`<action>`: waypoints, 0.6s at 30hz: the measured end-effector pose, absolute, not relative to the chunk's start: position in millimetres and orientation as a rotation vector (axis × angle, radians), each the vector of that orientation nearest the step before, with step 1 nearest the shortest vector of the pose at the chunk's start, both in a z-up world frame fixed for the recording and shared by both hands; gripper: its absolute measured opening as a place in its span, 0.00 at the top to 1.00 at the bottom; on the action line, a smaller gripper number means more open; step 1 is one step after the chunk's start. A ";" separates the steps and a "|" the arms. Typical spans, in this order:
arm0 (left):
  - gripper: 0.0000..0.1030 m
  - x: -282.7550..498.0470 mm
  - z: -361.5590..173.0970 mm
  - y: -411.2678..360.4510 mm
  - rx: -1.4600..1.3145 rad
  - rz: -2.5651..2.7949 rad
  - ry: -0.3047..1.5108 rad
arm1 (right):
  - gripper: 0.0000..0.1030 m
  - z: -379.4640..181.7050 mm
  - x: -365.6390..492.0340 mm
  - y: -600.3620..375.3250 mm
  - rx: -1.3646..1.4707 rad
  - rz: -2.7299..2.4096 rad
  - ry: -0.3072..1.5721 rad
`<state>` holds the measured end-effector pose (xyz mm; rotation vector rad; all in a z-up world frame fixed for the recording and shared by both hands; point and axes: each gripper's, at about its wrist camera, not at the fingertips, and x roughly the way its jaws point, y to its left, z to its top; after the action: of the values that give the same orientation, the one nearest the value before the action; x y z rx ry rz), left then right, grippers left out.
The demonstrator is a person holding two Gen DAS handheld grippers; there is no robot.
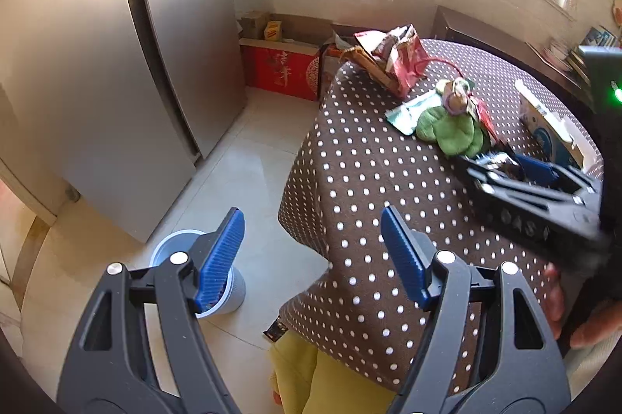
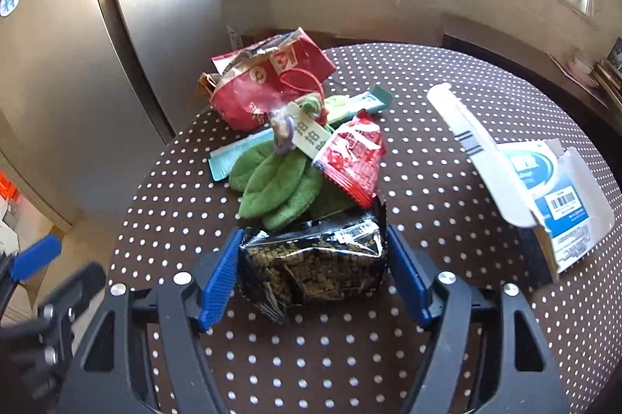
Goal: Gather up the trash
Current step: 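Move back to the table and grasp the black foil snack bag with the right gripper, then grasp the green plush toy with the left gripper while the right holds the snack bag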
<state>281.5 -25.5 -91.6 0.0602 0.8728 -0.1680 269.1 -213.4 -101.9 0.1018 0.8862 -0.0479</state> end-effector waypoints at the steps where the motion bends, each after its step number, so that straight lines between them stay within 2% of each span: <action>1: 0.30 282.8 -90.6 -26.9 0.060 -0.171 0.872 | 0.31 -99.8 264.2 -211.9 0.110 -0.043 0.884; 12: 0.21 302.9 -82.3 -79.4 0.106 -0.227 0.875 | 0.31 -32.3 218.6 -267.9 0.215 -0.023 0.685; 15: 0.17 312.9 -82.7 -107.1 0.131 -0.274 0.877 | 0.31 -26.3 216.5 -295.9 0.232 -0.081 0.661; 18: 0.17 327.8 -89.5 -133.8 0.167 -0.309 0.886 | 0.31 -29.7 215.6 -324.6 0.255 -0.164 0.675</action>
<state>327.8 -133.8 -89.5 0.1671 0.8860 -0.3094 215.6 -324.6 -29.7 0.2545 0.6753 -0.1635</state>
